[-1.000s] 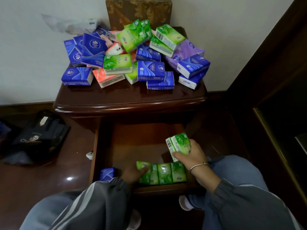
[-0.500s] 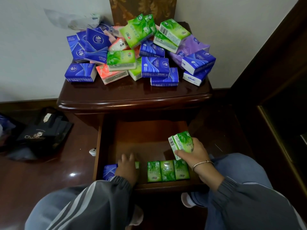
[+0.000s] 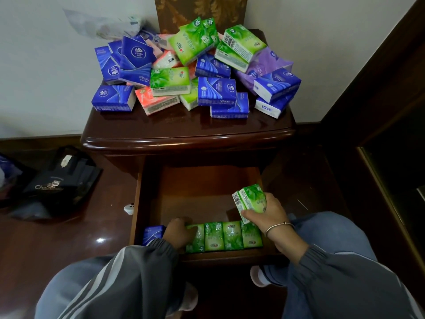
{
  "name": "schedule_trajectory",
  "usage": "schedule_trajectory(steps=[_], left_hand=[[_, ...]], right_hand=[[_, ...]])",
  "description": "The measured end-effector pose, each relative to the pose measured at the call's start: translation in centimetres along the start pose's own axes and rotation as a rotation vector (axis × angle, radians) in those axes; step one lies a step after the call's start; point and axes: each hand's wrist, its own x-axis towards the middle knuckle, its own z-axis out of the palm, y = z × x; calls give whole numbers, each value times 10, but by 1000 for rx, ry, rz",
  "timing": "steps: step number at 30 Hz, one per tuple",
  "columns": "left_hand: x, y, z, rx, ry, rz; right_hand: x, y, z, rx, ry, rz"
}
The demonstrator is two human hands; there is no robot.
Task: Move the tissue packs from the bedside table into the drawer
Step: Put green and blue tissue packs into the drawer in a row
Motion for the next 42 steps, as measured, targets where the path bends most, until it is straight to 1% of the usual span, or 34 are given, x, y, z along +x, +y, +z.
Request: schedule_trajectory(steps=[1,2,3,4,5,6,7,8,9,11,12,13,14,15,16,17,18,19,21,23,24,25,26,28,32,34,37,40,42], left_hand=[[-3,8,-3,-64,47,4],[-9,17,-6,-180,83,11],[-16,28,-9,-377,64,5],[-24,41,-12,-629,-49,-14],[-31,54,-14,-881,-213,-41],[-37,66,-13,-1042,-348,-63],[-41,76,-11,-1115,-414,-62],[-43,84,-7,-1136,-420,-51],[-43,90,-3,-1116,-380,-50],[-38,94,4,-1033,-235,-83],[-34,91,7,-1013,-201,-95],[-31,87,9,-1010,-201,-97],[-27,82,9,-998,-222,-92],[-25,78,10,-963,-248,-87],[-22,75,12,-918,-271,-85],[-21,75,14,-875,-288,-82],[-20,78,17,-830,-298,-77],[-19,83,21,-781,-306,-69],[-15,96,32,-630,-278,-41],[-9,107,44,-350,-172,-19],[-7,110,50,-197,-117,-8],[-6,112,55,-99,-88,-3],[-7,114,58,-76,-83,-2],[-7,112,59,-132,-117,11],[-6,98,46,-130,-176,104],[-4,88,41,-152,-154,89],[-2,79,31,-235,-127,20],[1,70,30,-281,-167,30],[-1,69,33,-260,-178,65]], right_hand=[[0,1,1,-9,-1,-3],[0,1,3,-23,-7,-9],[-1,0,4,-45,-17,-18],[-2,0,7,-74,-28,-32],[-4,-1,10,-104,-38,-47],[-6,-1,14,-135,-49,-68],[-9,-2,18,-169,-65,-96],[-12,-2,22,-204,-94,-133],[-15,-1,25,-230,-148,-169],[-17,2,24,-224,-314,-198],[-16,5,18,-201,-383,-192],[-13,7,10,-187,-395,-185],[-8,11,0,-181,-327,-188],[-2,15,-9,-173,-194,-183],[4,21,-19,-167,-57,-147],[9,27,-26,-161,30,-76],[12,32,-31,-158,43,9],[14,36,-32,-142,-10,93],[15,43,-26,-66,-173,210],[16,44,-18,6,-238,257],[17,44,-15,28,-238,254],[19,44,-12,43,-226,249],[20,42,-10,53,-208,246],[22,41,-7,101,-169,248],[20,39,-9,171,-130,287],[18,37,-10,171,-125,281],[19,37,-9,167,-114,279],[20,37,-9,138,-103,285],[20,37,-9,125,-112,281]])
